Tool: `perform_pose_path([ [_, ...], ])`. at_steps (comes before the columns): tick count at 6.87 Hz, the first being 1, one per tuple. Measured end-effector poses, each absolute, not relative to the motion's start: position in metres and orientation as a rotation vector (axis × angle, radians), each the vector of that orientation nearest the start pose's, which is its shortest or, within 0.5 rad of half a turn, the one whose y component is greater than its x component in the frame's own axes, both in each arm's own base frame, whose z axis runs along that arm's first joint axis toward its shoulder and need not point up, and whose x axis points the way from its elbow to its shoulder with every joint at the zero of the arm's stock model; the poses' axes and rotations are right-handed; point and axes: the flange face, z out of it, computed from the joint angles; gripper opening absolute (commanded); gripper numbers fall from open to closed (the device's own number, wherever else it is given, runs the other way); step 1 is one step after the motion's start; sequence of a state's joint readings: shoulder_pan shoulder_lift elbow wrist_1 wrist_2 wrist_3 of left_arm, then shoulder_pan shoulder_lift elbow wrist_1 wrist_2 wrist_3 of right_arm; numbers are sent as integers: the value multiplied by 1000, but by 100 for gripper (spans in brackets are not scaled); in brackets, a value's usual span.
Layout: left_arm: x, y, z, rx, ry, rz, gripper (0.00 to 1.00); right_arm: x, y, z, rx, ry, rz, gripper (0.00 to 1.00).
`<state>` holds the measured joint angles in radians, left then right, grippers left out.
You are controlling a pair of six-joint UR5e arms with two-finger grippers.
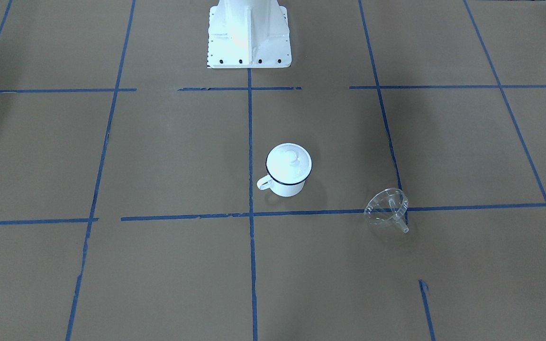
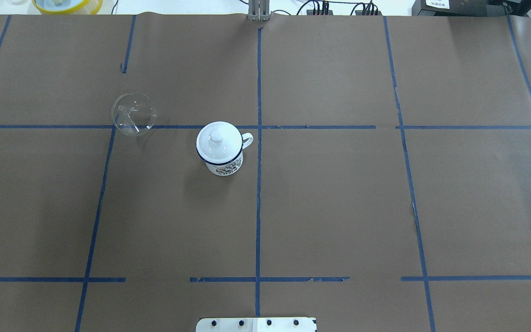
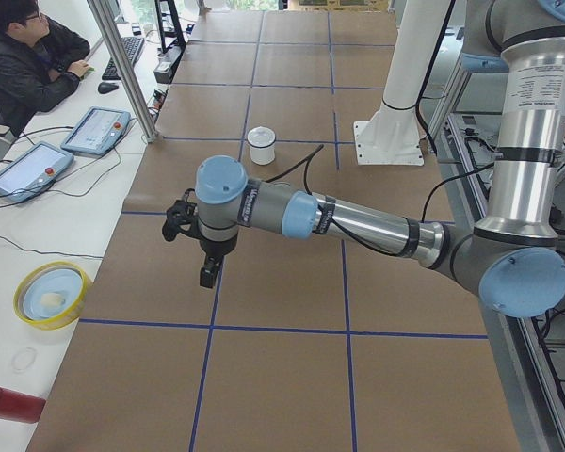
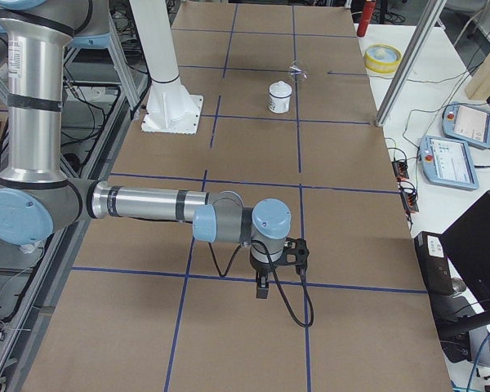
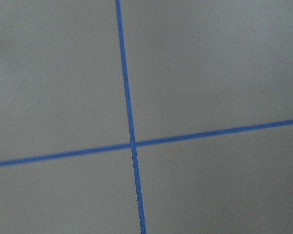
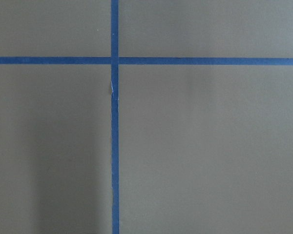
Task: Place funnel on cup
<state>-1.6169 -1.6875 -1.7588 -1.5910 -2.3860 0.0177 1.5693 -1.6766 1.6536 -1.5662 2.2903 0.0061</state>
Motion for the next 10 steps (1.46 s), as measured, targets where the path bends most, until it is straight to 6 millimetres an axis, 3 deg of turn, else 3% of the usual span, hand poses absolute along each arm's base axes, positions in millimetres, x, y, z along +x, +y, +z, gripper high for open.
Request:
perform_pose_path([
  [2, -86, -568, 432, 489, 812, 85, 100, 67, -446, 671, -20, -719, 11, 100],
  [3, -72, -575, 403, 525, 856, 10, 100, 67, -446, 671, -20, -719, 11, 100],
  [4, -28, -583, 370, 528, 898, -42, 100, 67, -446, 671, -20, -719, 11, 100],
  [6, 94, -602, 297, 460, 937, -48, 100, 67, -446, 671, -20, -719, 11, 100],
  [9, 245, -603, 170, 145, 971, -184, 100, 67, -446, 671, -20, -719, 11, 100],
  [10, 297, -605, 142, 50, 969, -234, 100, 67, -446, 671, -20, -719, 11, 100],
])
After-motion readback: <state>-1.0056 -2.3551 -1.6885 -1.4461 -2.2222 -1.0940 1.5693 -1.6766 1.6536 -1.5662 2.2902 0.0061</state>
